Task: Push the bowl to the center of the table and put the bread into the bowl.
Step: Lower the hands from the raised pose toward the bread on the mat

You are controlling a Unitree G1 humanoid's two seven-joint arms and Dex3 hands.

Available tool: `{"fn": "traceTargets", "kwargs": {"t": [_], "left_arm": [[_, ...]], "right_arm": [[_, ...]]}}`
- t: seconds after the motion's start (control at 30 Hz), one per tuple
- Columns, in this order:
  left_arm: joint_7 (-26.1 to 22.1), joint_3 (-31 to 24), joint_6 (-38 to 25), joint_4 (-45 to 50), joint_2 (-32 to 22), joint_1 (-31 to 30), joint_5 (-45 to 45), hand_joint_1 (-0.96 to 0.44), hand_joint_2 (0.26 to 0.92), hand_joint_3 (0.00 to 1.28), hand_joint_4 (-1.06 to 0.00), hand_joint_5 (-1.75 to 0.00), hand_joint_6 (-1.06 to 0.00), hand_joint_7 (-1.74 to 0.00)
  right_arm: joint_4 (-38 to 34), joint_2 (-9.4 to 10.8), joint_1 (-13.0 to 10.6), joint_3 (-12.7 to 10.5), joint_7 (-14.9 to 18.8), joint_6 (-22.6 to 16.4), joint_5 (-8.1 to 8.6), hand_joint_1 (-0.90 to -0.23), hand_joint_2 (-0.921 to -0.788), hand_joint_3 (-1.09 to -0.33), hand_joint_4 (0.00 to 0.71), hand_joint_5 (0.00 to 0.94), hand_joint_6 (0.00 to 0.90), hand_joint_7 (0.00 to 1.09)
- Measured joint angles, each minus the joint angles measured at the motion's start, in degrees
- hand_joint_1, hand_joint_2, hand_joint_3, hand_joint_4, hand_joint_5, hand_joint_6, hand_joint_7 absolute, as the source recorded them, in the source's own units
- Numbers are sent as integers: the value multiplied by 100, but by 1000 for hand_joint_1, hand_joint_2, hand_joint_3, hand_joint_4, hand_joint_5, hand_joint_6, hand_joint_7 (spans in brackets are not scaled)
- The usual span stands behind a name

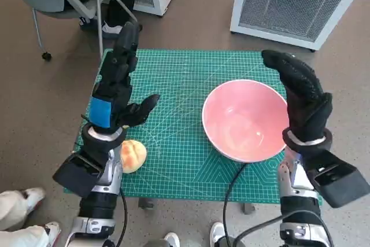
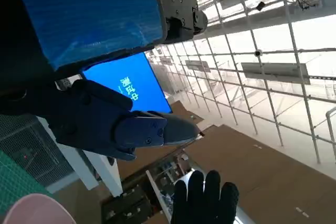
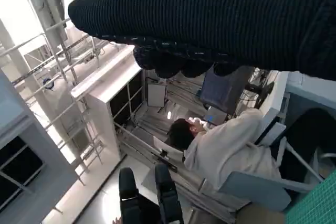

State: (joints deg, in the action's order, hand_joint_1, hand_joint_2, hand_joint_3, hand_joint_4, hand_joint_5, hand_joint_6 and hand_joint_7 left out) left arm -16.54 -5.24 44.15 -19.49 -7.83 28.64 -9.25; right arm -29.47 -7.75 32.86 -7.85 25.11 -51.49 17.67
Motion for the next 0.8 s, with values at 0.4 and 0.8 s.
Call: {"fn": "traceTargets", "kwargs": {"t": [0.4, 0.8], "left_arm": [[-8, 3, -185, 122, 55, -91, -69, -576, 921, 279, -157, -30, -276, -43], [33, -35, -243, 254, 69, -226, -69, -601, 921, 291, -157, -14, -284, -36]], "right_arm": [[-234, -80, 5, -238, -54, -135, 13, -518, -921, -875, -1, 465, -1, 561], [-1464, -379, -4, -960, -1185, -506, -588, -466, -921, -932, 20, 466, -1, 566]]}}
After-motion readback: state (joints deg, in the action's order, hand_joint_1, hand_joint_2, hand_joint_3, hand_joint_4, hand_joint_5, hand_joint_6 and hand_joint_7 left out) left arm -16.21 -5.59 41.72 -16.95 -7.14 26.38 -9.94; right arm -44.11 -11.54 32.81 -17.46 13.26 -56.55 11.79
